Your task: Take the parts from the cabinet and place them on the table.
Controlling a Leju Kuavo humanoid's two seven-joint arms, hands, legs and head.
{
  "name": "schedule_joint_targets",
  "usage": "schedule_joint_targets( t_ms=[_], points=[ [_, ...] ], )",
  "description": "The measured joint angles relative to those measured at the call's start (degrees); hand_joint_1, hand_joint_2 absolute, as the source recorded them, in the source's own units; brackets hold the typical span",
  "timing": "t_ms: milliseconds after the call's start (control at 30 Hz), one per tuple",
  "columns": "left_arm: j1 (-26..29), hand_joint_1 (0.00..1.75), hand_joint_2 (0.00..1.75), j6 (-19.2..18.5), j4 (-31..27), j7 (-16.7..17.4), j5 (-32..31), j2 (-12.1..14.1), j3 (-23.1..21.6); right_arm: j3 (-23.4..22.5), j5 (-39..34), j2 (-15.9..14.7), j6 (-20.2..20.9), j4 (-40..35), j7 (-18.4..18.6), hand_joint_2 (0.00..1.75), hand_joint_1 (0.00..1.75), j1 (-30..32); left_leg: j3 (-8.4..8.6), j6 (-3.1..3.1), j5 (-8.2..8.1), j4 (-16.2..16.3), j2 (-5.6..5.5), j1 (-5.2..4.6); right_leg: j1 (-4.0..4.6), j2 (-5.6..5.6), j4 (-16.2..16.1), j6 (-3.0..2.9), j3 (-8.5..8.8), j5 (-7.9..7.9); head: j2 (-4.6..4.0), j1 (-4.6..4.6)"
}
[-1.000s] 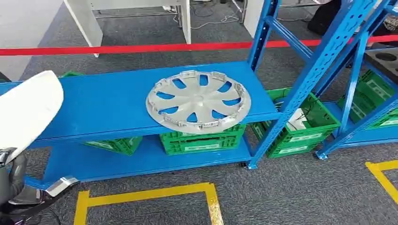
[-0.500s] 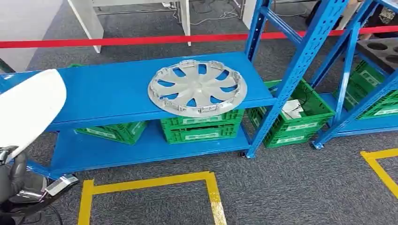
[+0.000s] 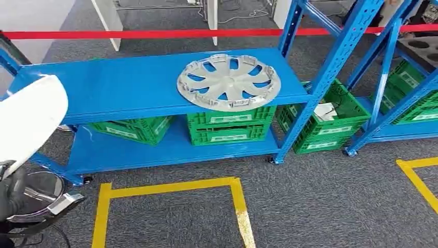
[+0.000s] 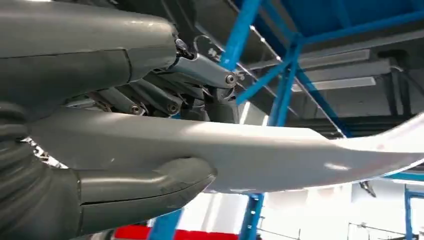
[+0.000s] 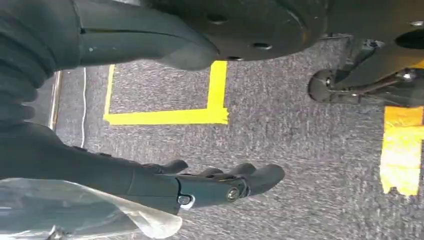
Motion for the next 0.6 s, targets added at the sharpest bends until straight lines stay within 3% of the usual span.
schedule_joint_targets(
  t_ms=[33,100,133,167,200,233,267,300,333,367,400,467,500,533,567,600],
  points=[
    [-0.05,1.75,1.75,-0.02,0.0,-0.04,0.0,-0.05,0.0,0.0,0.0,0.0,-0.02,0.02,0.0,1.75,0.0,0.05,-0.63,0.64,0.53,0.03,0.24,-0.14,-0.04,0.33,1.21,0.24,-0.69,-2.55,0.0,0.04],
    [-0.05,1.75,1.75,-0.02,0.0,-0.07,0.0,-0.11,0.02,0.0,0.0,0.0,-0.02,0.0,0.0,1.75,0.0,0.06,-1.88,1.36,1.69,0.11,0.3,-0.36,0.05,0.71,8.34,0.42,-2.85,-9.33,0.0,0.28],
    [-0.06,1.75,1.75,-0.02,0.0,-0.07,0.0,-0.13,0.0,0.02,0.0,0.0,-0.02,0.0,0.0,1.75,0.0,0.01,-2.8,1.47,2.38,0.16,0.31,-0.56,0.08,0.74,13.03,0.51,-3.92,-11.87,0.0,0.26],
    [-0.04,1.75,1.75,-0.02,0.0,-0.07,0.0,-0.2,0.0,0.02,0.0,0.0,-0.02,0.0,0.0,1.75,0.0,-0.01,-3.75,1.52,3.05,0.28,0.31,-0.76,0.12,0.74,16.45,0.45,-4.42,-12.79,0.0,0.31],
    [-0.04,1.75,1.75,-0.02,0.0,-0.13,0.04,-0.26,0.0,0.0,0.0,0.0,-0.02,0.0,0.0,1.75,0.0,0.0,-4.77,1.57,3.72,0.43,0.31,-0.94,0.19,0.76,17.98,0.28,-3.98,-11.75,0.0,0.26],
    [-0.02,1.75,1.75,-0.02,0.0,-0.37,0.33,-0.31,0.02,0.0,-0.04,0.0,-0.02,0.0,0.0,1.75,0.0,0.0,-5.76,1.55,4.34,0.59,0.3,-1.11,0.27,0.76,17.1,0.06,-2.52,-9.56,0.0,0.28],
    [0.01,1.75,1.75,-0.02,0.0,-0.72,0.68,-0.35,0.17,0.0,-0.18,0.02,-0.05,0.0,0.0,1.75,0.0,-0.01,-6.66,1.52,4.94,0.68,0.29,-1.25,0.32,0.8,14.39,-0.28,-0.09,-7.29,0.0,0.26],
    [0.07,1.75,1.75,-0.02,0.0,-1.36,1.16,-0.48,0.35,0.0,-0.24,0.0,-0.13,0.0,0.02,1.75,0.0,-0.06,-7.48,1.44,5.58,0.71,0.25,-1.41,0.43,0.83,9.35,-0.81,3.69,-5.67,0.0,0.26],
    [0.09,1.75,1.75,0.0,0.0,-1.82,1.47,-0.66,0.61,0.0,-0.31,0.0,-0.24,0.0,0.04,1.75,0.0,-0.17,-7.71,1.32,6.12,0.79,0.21,-1.39,0.67,0.98,3.96,-1.38,7.61,-6.06,0.02,0.24],
    [0.08,1.75,1.75,0.0,0.0,-2.36,1.64,-0.85,0.88,0.0,-0.37,-0.09,-0.33,0.02,0.09,1.75,0.0,-0.26,-8.14,0.99,6.56,0.96,0.23,-1.74,1.03,0.96,-1.7,-1.69,11.84,-7.74,0.0,0.31],
    [0.12,1.75,1.75,0.0,0.0,-2.73,1.77,-1.01,1.11,0.0,-0.42,-0.09,-0.37,0.02,0.11,1.75,0.0,-0.35,-8.32,0.69,7.26,0.95,0.35,-1.64,0.91,0.94,-4.14,-1.43,12.9,-8.63,0.02,0.18],
    [0.1,1.75,1.75,-0.02,0.02,-3.34,1.94,-1.29,1.62,0.0,-0.52,-0.09,-0.37,0.02,0.37,1.75,0.0,-0.17,-8.69,0.1,8.56,0.43,0.41,-1.28,1.29,1.0,-3.89,-1.58,12.09,-8.03,0.0,0.31],
    [0.14,1.75,1.75,0.0,0.02,-3.52,1.94,-1.4,1.75,0.0,-0.57,-0.07,-0.37,0.0,0.55,1.75,0.0,-0.02,-8.77,-0.29,9.14,0.29,0.29,-1.54,1.01,0.83,-4.43,-1.89,11.05,-7.03,0.0,0.26],
    [0.2,1.75,1.75,0.0,0.09,-3.58,1.94,-1.47,1.88,0.0,-0.7,-0.02,-0.35,-0.04,0.61,1.75,0.0,-0.03,-9.23,-0.63,7.08,0.92,0.23,-1.33,0.76,0.38,-4.5,-2.53,10.87,-6.33,0.0,0.22],
    [0.15,1.75,1.75,0.0,0.13,-3.69,1.92,-1.49,2.06,0.0,-0.77,-0.02,-0.35,-0.04,0.68,1.75,0.0,0.0,-9.74,-1.05,3.71,3.11,0.21,-1.16,0.74,0.36,-4.41,-2.81,10.55,-5.83,0.0,0.09],
    [0.13,1.75,1.75,-0.02,0.22,-3.83,1.77,-1.55,2.21,0.0,-0.85,-0.02,-0.33,-0.04,0.72,1.75,0.0,0.0,-10.4,-1.39,-0.21,7.08,0.21,-0.8,0.78,0.13,-4.32,-3.36,9.08,-5.43,0.0,-0.18]
  ],
)
